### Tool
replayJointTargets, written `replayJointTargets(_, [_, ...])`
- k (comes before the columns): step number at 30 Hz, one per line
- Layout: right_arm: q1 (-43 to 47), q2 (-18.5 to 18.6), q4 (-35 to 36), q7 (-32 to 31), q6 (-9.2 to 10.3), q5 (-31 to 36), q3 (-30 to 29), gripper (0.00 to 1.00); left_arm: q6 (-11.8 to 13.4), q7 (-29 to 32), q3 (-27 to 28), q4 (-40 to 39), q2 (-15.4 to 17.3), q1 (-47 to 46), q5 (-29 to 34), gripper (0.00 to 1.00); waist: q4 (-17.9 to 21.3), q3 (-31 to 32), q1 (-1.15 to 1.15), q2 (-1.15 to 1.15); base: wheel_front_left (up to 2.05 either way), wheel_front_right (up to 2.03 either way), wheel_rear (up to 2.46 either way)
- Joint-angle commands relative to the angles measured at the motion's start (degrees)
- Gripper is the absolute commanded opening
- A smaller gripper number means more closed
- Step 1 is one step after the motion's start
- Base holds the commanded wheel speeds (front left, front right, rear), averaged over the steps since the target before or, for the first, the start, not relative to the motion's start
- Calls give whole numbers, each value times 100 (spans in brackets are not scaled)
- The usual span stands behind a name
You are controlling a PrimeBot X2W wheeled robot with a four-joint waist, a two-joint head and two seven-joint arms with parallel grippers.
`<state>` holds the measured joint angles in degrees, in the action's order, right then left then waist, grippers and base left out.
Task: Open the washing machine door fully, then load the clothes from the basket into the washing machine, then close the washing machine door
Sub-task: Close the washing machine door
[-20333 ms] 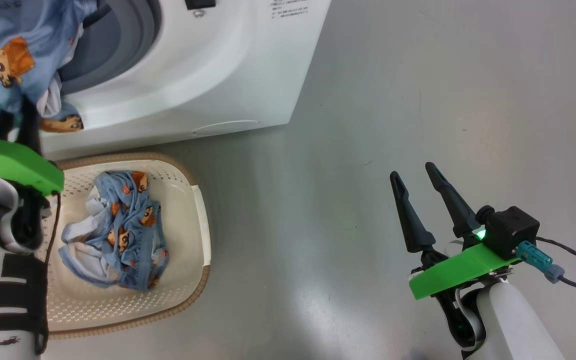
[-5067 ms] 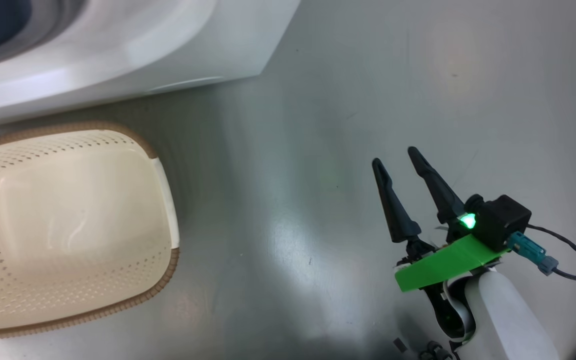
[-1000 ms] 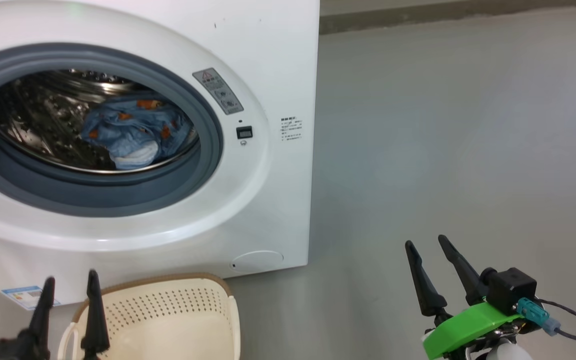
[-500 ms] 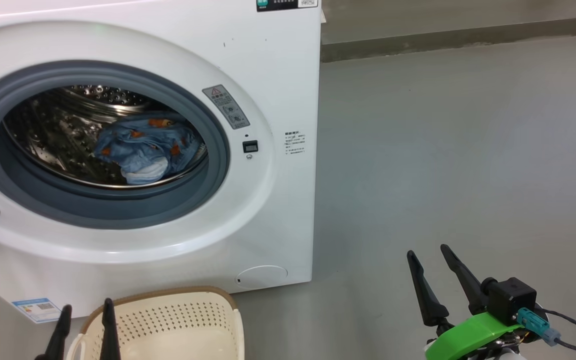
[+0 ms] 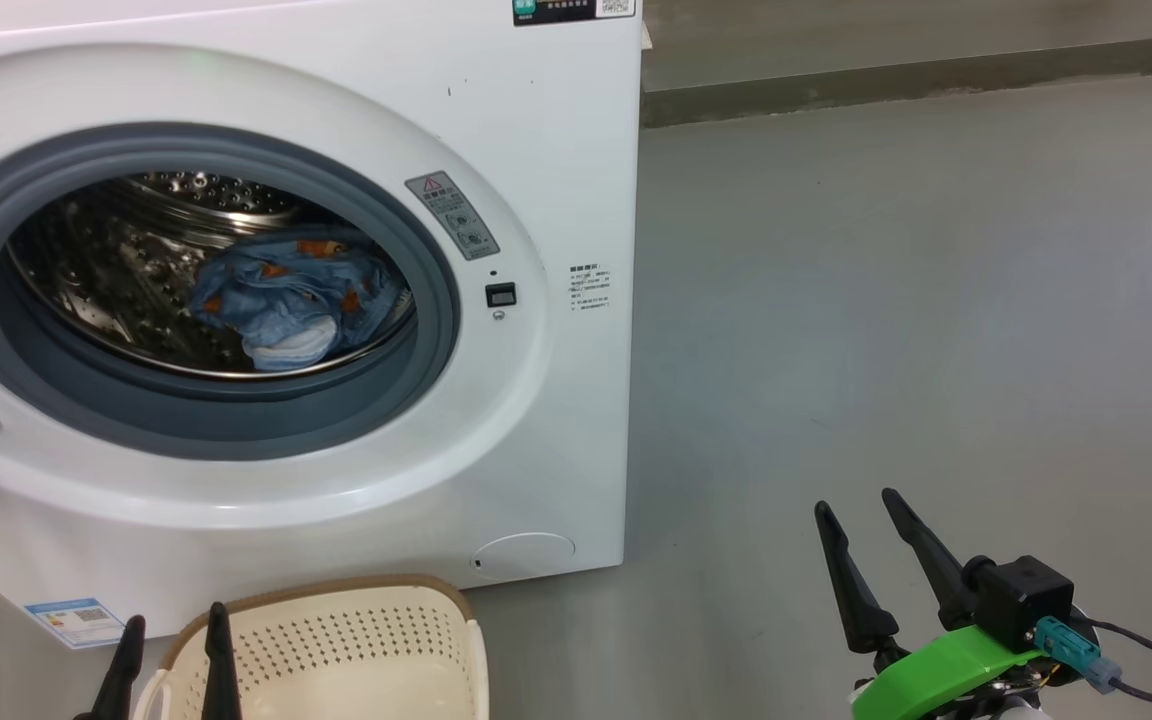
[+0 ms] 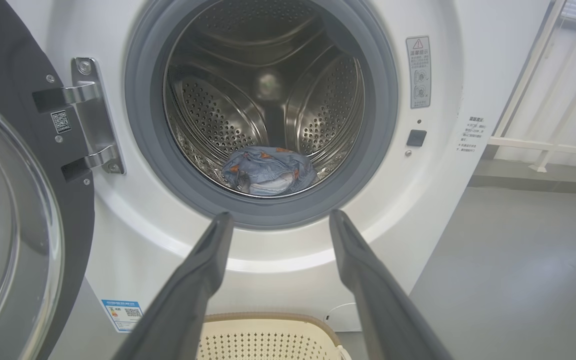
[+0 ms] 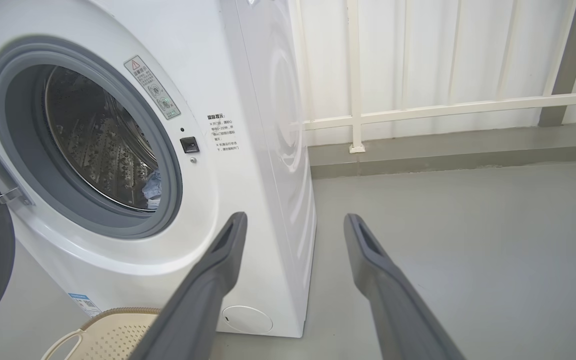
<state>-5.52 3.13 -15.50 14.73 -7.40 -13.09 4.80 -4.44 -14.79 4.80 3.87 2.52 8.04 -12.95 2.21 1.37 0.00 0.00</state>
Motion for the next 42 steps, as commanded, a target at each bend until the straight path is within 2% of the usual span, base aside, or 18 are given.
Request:
replayJointTargets(1, [-21, -25, 156, 27, -9, 63, 128, 100, 37, -21, 167, -103, 36, -149, -59, 100, -1, 9, 0, 0, 0, 0, 0])
replayJointTargets(14, [-22, -25, 151, 27, -9, 33, 122, 100, 93, -21, 141, -125, 36, -137, -109, 100, 5, 14, 0, 0, 0, 0, 0])
replayJointTargets(21, [-24, -25, 176, 27, -9, 14, 123, 100, 207, -21, 202, -129, 36, -141, -54, 100, 45, -4, 0, 0, -28, 28, 0])
replayJointTargets(42, [-25, -25, 199, 27, -9, -25, 87, 100, 222, -21, 184, -296, 36, -274, -50, 100, 18, -45, 0, 0, -161, 161, 0])
